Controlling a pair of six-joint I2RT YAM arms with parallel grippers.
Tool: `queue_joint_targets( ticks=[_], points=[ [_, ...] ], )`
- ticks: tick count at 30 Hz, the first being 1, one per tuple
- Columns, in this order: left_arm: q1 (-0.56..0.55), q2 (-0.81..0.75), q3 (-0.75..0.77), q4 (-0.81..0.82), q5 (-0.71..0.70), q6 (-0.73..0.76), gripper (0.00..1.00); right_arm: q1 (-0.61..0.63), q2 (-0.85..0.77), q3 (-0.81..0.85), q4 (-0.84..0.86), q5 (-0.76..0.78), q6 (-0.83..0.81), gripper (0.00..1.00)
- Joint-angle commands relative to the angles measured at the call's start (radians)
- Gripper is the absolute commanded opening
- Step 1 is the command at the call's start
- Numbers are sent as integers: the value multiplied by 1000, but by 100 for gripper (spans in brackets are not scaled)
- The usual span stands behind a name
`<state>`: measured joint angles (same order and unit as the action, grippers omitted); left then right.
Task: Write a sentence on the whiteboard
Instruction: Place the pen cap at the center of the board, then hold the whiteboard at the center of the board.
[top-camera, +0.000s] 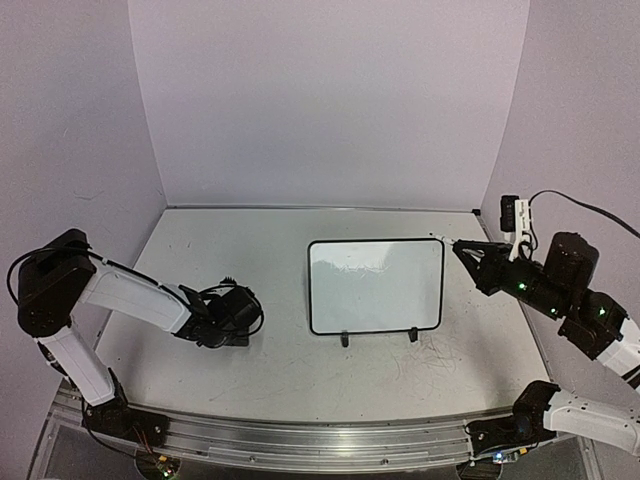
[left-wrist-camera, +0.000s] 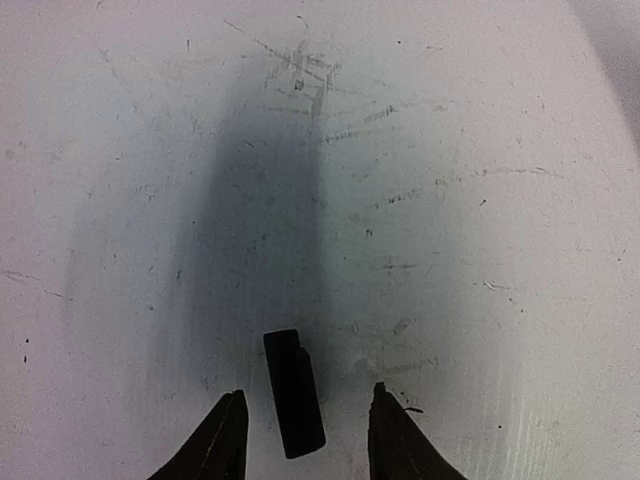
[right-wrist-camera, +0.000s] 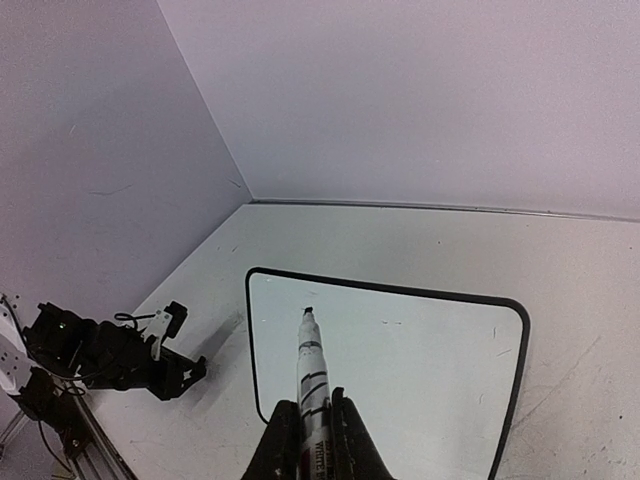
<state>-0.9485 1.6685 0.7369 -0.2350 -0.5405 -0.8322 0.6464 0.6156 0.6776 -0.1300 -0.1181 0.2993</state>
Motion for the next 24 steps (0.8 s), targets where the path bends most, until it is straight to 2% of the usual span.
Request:
queue_joint_targets(
  ticks=[1, 7, 11, 14, 17, 20, 24],
  points=[
    [1, -108, -9, 18, -3, 43, 50, 0, 20, -5, -7, 33, 5, 0],
    [29, -295, -16, 1, 89, 93, 79, 1, 76, 32, -74, 63, -33, 0],
    [66, -468, -19, 1, 217, 184, 91, 1, 106, 45, -85, 43, -42, 0],
    [118, -563, -7, 18, 340, 254, 95, 1, 140, 53, -73, 11, -44, 0],
    [219, -613, -1, 78, 575, 316, 96, 8, 177, 62, -48, -20, -37, 0],
    [302, -582, 23, 159, 790, 339, 96, 36, 201, 66, -17, -31, -16, 0],
    [359, -474, 78, 277, 956, 341, 93, 105, 248, 79, 16, -12, 19, 0]
  ],
)
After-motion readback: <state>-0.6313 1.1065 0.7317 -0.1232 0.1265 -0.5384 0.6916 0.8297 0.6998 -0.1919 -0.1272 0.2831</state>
